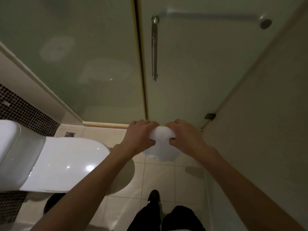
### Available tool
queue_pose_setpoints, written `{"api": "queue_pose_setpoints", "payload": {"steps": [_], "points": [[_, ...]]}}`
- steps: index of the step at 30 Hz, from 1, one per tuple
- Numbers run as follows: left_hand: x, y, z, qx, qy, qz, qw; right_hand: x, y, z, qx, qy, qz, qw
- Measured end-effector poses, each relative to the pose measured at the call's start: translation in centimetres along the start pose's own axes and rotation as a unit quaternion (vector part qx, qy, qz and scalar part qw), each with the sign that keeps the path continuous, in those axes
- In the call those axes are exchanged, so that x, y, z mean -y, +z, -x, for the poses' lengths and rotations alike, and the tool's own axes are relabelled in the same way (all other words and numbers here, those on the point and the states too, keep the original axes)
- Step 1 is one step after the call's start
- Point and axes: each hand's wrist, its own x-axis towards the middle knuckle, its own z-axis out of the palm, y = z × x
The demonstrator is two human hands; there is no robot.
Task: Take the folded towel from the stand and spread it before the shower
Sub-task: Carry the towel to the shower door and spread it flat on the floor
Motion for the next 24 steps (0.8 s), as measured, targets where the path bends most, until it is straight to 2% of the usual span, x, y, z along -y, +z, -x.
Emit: {"api": "queue_pose_setpoints", "payload": {"steps": [13, 24], "points": [[0.8, 1.7, -7.1, 0.03, -0.002, 0.004, 1.0, -4.9, 0.1, -5.9, 0.026, -0.003, -0.013, 1.0], [0.9, 5.5, -11.7, 0.029, -0.044, 0.011, 0.999, -10.2, 2.2, -10.5, 0.071, -0.033, -0.037, 0.996]]}}
